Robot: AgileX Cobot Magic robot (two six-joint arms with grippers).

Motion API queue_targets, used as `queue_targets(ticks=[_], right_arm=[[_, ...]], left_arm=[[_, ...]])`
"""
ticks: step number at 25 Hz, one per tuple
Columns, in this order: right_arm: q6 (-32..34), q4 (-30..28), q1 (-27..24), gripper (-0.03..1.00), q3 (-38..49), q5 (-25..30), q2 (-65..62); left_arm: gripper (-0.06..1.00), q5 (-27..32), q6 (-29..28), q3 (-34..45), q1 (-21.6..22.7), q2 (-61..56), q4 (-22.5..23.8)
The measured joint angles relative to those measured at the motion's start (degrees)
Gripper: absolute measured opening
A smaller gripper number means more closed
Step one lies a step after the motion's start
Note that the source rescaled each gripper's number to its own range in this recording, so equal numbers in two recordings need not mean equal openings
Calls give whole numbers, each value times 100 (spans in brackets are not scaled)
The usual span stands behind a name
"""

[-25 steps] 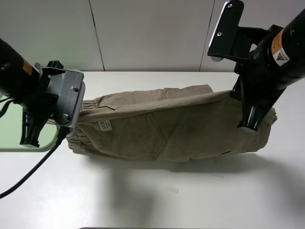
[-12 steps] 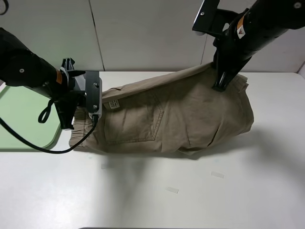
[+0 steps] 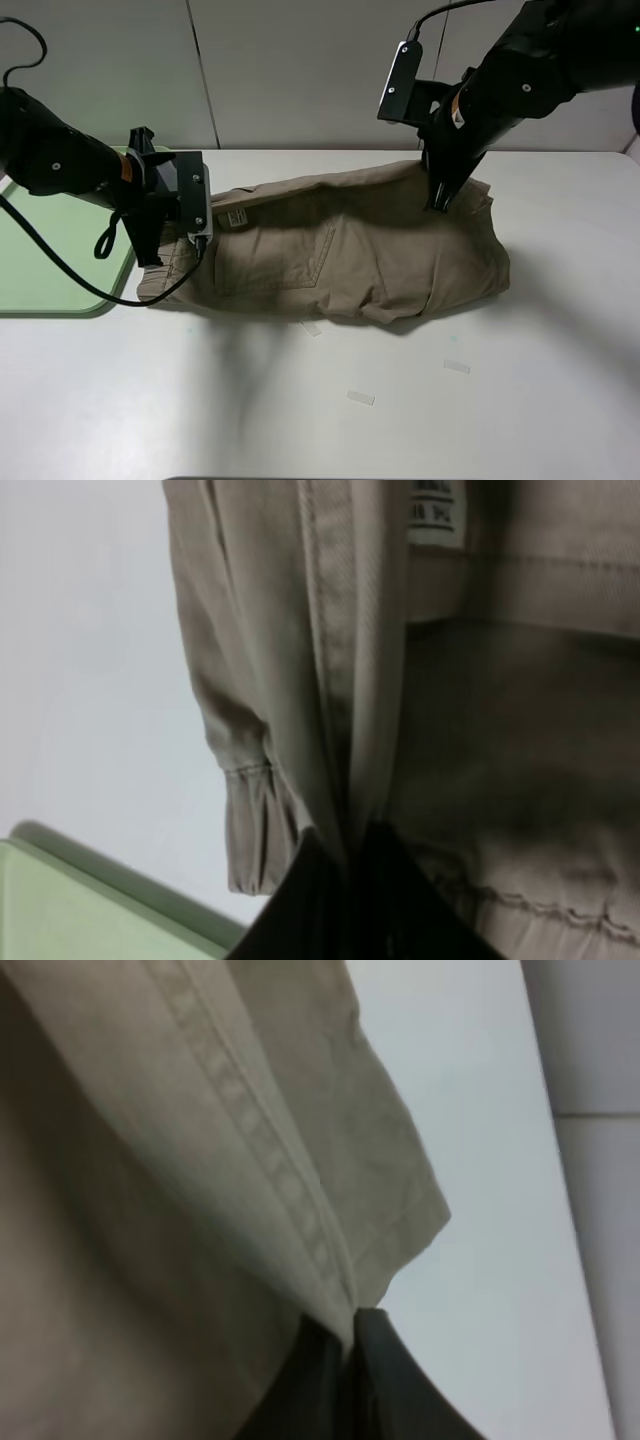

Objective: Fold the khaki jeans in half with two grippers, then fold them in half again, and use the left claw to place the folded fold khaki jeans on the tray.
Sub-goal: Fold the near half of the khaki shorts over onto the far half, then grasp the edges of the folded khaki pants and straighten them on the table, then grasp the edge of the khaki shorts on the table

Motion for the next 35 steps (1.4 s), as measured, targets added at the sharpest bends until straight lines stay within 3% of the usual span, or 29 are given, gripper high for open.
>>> queue_targets(ticks=[10, 16, 17, 19, 21, 23, 24, 26, 35], right_arm=[[0, -64, -636, 0, 0, -957, 197], [0, -64, -687, 0, 0, -1118, 197], [0, -64, -687, 3, 0, -1123, 197], [0, -153, -710, 27, 0, -1108, 197], [0, -342, -751, 72, 0, -1082, 197], [38, -451, -758, 90, 0, -1076, 197], [80, -463, -758, 94, 0, -1083, 197], [132, -469, -758, 98, 0, -1103, 197], [148, -374, -758, 100, 0, -1103, 197]], left_arm=[[0, -381, 0, 0, -1, 0, 16], [1, -406, -5, 0, -1, 0, 16], [2, -406, -5, 0, -1, 0, 16], [11, -301, -5, 0, -1, 0, 16], [33, -2, -88, 0, 4, 0, -77], [58, 378, -246, 0, 4, 0, -278], [68, 509, -379, 0, 4, 0, -436], [76, 566, -538, 0, 4, 0, -642], [81, 537, -641, 0, 4, 0, -747]])
